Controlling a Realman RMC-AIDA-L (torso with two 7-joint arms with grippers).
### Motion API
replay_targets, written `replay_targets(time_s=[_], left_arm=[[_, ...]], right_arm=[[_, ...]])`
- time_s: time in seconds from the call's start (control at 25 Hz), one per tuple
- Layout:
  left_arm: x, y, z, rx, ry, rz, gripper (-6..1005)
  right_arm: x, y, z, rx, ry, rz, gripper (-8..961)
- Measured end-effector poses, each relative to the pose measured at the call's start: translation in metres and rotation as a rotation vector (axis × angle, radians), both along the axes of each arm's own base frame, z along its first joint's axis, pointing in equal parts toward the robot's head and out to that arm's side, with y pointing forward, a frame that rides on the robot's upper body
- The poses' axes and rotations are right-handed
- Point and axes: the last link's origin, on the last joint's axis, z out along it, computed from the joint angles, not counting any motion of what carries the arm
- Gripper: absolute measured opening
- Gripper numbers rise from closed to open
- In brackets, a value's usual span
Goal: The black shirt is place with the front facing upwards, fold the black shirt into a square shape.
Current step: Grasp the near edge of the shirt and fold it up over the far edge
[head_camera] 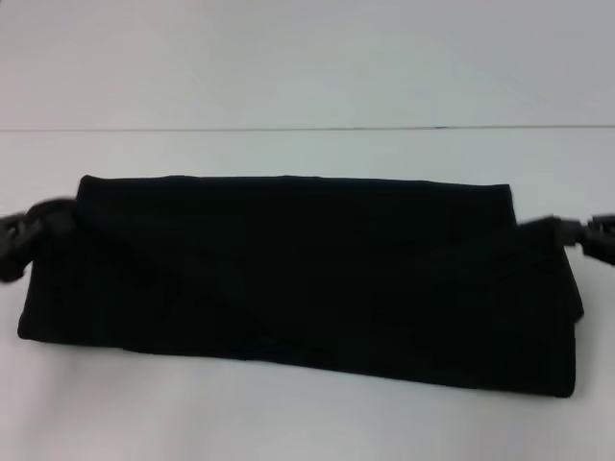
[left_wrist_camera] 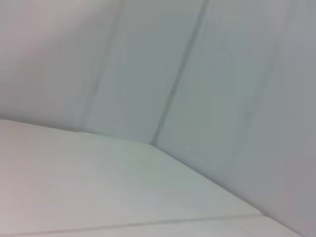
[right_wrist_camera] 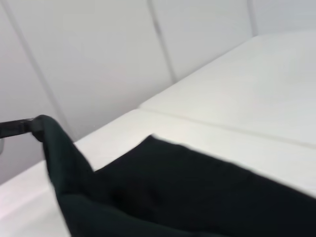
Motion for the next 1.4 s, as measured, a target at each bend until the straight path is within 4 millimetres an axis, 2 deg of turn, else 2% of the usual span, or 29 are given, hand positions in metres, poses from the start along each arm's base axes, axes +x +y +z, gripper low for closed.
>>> replay_targets(time_s=[0.32,0.6,0.76,1.0,1.4], left_arm=[[0.017,0.066,-0.026,0.092,0.064,0.113,40],[0.022,0.098,-0.044,0.173,0.138,0.228,41],[0.018,0.106,-0.049,0.25,0.184,0.282,41],[0.01,0.107,-0.052,0.317,0.222,0.346,40],[0.008,0.113,-0.069,0.336,0.3,0.382,48]], right_arm=[[-0.015,0.035,-0.011,0.112,-0.048,-0.009,12],[-0.022,0.062,-0.036,0.219,-0.148,-0.043,12],[-0.021,0.073,-0.052,0.273,-0.212,-0.073,11],[-0.02,0.082,-0.073,0.31,-0.292,-0.102,12],[-0.027,0.093,-0.091,0.367,-0.293,-0.142,11]])
